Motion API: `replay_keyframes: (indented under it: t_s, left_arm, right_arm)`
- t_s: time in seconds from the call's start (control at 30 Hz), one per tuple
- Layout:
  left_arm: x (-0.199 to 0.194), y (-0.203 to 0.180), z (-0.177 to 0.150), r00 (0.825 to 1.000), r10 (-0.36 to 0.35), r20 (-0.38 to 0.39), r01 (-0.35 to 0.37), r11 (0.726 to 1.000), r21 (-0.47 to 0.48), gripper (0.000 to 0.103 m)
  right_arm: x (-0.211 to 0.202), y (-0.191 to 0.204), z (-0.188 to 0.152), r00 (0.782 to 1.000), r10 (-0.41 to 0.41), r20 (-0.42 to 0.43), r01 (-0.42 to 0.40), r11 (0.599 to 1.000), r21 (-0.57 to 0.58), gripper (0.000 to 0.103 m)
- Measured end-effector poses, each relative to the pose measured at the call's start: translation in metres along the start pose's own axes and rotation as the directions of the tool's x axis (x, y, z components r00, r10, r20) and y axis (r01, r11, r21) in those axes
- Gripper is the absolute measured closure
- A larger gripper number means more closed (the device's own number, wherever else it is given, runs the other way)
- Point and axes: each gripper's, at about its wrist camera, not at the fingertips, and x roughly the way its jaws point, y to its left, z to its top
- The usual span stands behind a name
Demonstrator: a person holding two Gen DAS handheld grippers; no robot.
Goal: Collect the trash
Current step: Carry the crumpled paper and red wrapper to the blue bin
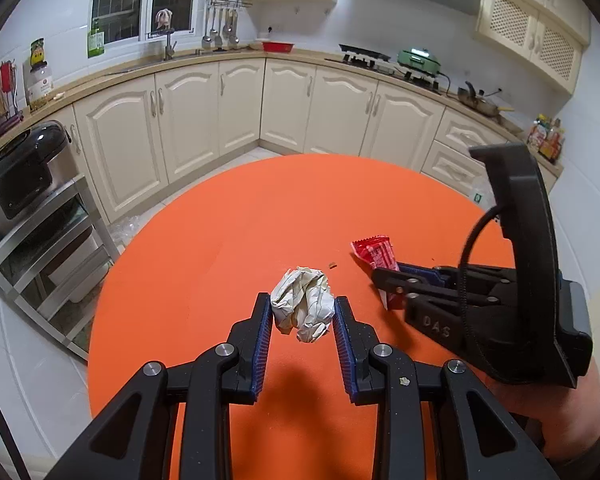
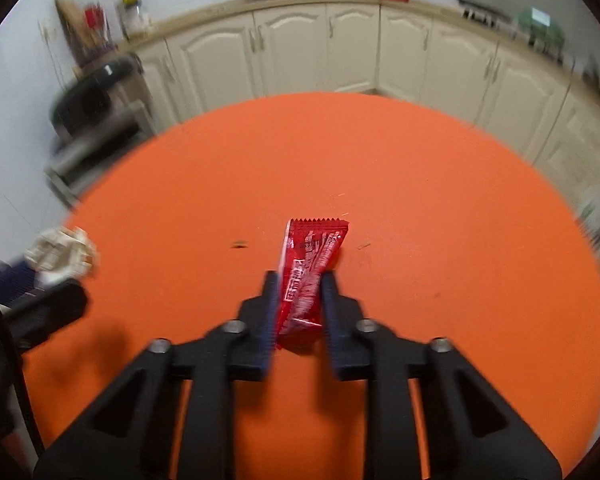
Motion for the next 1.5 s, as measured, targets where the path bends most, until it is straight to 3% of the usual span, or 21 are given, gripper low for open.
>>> replay_keyframes:
  t_s: [0.4, 0.63, 0.87, 1.03, 1.27, 1.5]
  left_arm:
    - [-0.034, -0.031, -0.013, 0.999, -0.021, 0.038, 0.020, 0.999, 0.045, 0.076]
    - [-0.060, -0.076, -0.021, 0.994, -0.078, 0.080, 0.069, 0.991, 0.114, 0.077]
    - [-0.080, -0.128, -0.032, 0.980, -0.166, 0.111, 0.141, 0.969, 0.201, 0.077]
    - [-0.090, -0.163, -0.039, 0.966, -0.233, 0.115, 0.197, 0.945, 0.260, 0.077]
    - [-0.081, -0.221, -0.041, 0.943, -0.326, 0.070, 0.281, 0.891, 0.356, 0.077]
    - [-0.043, -0.297, -0.052, 0.919, -0.388, -0.068, 0.374, 0.806, 0.458, 0.077]
  right_arm:
    - [-0.049, -0.019, -0.035, 0.996, 0.049, 0.078, -0.056, 0.995, 0.084, 0.091]
    - [-0.123, -0.048, -0.062, 0.978, 0.046, 0.203, -0.078, 0.985, 0.153, 0.091]
    - [-0.199, -0.083, -0.091, 0.949, -0.023, 0.313, -0.049, 0.974, 0.221, 0.091]
    - [-0.249, -0.107, -0.112, 0.923, -0.073, 0.378, -0.035, 0.962, 0.271, 0.091]
    - [-0.299, -0.156, -0.152, 0.888, -0.178, 0.424, 0.004, 0.926, 0.379, 0.091]
    - [-0.302, -0.240, -0.213, 0.895, -0.264, 0.360, 0.026, 0.837, 0.547, 0.091]
